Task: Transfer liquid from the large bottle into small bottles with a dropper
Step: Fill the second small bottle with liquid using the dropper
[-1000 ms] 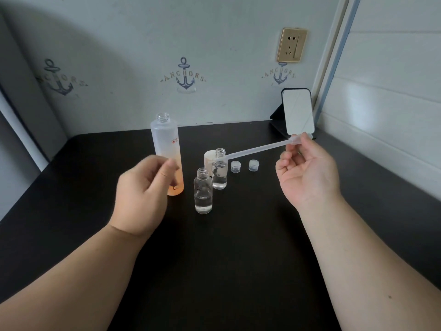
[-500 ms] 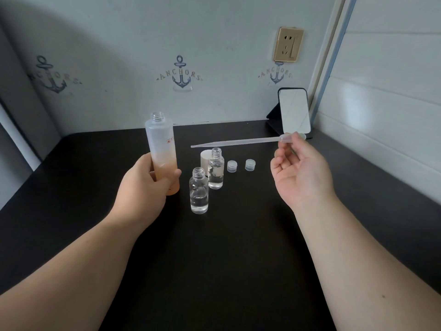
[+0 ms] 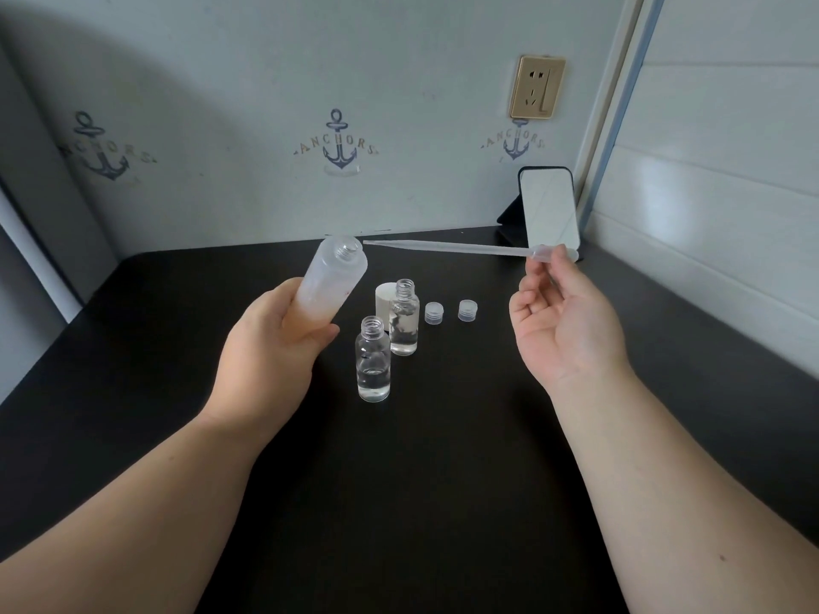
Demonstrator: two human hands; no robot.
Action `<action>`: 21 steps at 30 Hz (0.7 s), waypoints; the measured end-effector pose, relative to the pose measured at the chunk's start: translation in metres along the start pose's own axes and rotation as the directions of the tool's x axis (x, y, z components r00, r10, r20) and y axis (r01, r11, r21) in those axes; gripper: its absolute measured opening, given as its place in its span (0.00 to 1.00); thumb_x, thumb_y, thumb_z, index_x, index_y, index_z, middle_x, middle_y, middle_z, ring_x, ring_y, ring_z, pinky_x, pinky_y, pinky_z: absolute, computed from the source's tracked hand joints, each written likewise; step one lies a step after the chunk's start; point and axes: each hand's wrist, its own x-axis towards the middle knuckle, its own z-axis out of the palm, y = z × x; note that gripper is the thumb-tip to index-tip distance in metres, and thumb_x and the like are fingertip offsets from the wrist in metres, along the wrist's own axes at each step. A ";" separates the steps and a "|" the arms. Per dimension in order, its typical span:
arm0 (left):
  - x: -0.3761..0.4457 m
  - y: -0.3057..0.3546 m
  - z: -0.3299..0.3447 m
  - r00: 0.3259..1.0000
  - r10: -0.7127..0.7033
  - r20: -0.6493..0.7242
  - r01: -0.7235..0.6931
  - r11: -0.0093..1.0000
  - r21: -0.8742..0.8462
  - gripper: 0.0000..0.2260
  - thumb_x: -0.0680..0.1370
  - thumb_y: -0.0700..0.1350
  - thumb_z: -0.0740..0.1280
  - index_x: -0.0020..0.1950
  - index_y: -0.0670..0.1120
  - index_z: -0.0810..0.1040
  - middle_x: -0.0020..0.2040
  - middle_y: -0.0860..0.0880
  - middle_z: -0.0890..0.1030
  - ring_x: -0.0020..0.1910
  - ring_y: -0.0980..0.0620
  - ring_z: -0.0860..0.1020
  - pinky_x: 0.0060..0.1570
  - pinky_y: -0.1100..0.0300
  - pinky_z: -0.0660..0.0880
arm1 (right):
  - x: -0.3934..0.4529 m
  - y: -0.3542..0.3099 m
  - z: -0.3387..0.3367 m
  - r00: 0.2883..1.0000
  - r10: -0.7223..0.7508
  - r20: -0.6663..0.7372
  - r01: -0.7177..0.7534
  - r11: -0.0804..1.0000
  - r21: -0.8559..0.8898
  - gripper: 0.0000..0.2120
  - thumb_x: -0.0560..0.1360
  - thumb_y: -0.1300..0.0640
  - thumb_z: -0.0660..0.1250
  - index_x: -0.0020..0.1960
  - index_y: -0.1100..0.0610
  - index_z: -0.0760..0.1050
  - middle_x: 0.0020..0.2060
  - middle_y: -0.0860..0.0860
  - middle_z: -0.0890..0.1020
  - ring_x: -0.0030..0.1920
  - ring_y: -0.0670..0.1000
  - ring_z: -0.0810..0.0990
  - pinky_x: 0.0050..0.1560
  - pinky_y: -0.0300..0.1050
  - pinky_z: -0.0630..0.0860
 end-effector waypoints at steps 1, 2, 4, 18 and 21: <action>0.000 -0.001 0.000 1.000 -0.003 0.002 0.002 1.000 0.003 0.13 0.76 0.47 0.73 0.55 0.62 0.75 0.46 0.60 0.79 0.47 0.61 0.76 0.42 0.62 0.68 | 0.000 0.000 0.000 1.000 -0.002 -0.009 0.002 1.000 -0.004 0.09 0.78 0.56 0.72 0.42 0.58 0.86 0.39 0.51 0.83 0.33 0.45 0.78 0.35 0.36 0.74; 0.000 -0.002 0.000 1.000 -0.001 0.005 0.001 1.000 0.010 0.14 0.76 0.47 0.73 0.57 0.61 0.76 0.47 0.59 0.79 0.47 0.60 0.76 0.43 0.62 0.68 | 0.000 0.000 0.000 1.000 -0.004 -0.018 0.003 1.000 -0.008 0.09 0.77 0.56 0.73 0.41 0.58 0.86 0.39 0.51 0.83 0.33 0.45 0.78 0.35 0.36 0.74; 0.001 -0.003 0.000 1.000 0.008 0.005 -0.008 1.000 0.028 0.15 0.76 0.46 0.73 0.59 0.60 0.76 0.48 0.59 0.79 0.48 0.60 0.76 0.43 0.63 0.68 | -0.001 0.000 0.000 0.999 -0.012 -0.031 0.011 1.000 -0.024 0.08 0.77 0.56 0.73 0.41 0.58 0.86 0.39 0.51 0.83 0.32 0.45 0.77 0.35 0.36 0.74; 0.001 -0.007 -0.001 0.995 0.092 -0.034 -0.084 0.980 0.178 0.17 0.75 0.44 0.74 0.59 0.60 0.77 0.48 0.64 0.74 0.46 0.64 0.69 0.43 0.70 0.63 | -0.001 -0.001 0.000 0.995 -0.070 -0.069 0.067 0.996 -0.057 0.06 0.77 0.60 0.72 0.42 0.59 0.84 0.37 0.50 0.82 0.31 0.46 0.75 0.32 0.36 0.72; 0.001 -0.008 -0.001 0.994 0.101 -0.046 -0.090 0.976 0.197 0.19 0.74 0.42 0.75 0.61 0.58 0.78 0.50 0.62 0.75 0.49 0.63 0.69 0.46 0.70 0.64 | -0.001 -0.001 0.001 0.994 -0.109 -0.012 0.107 0.987 -0.121 0.11 0.78 0.63 0.69 0.38 0.58 0.84 0.37 0.51 0.83 0.31 0.46 0.76 0.33 0.36 0.73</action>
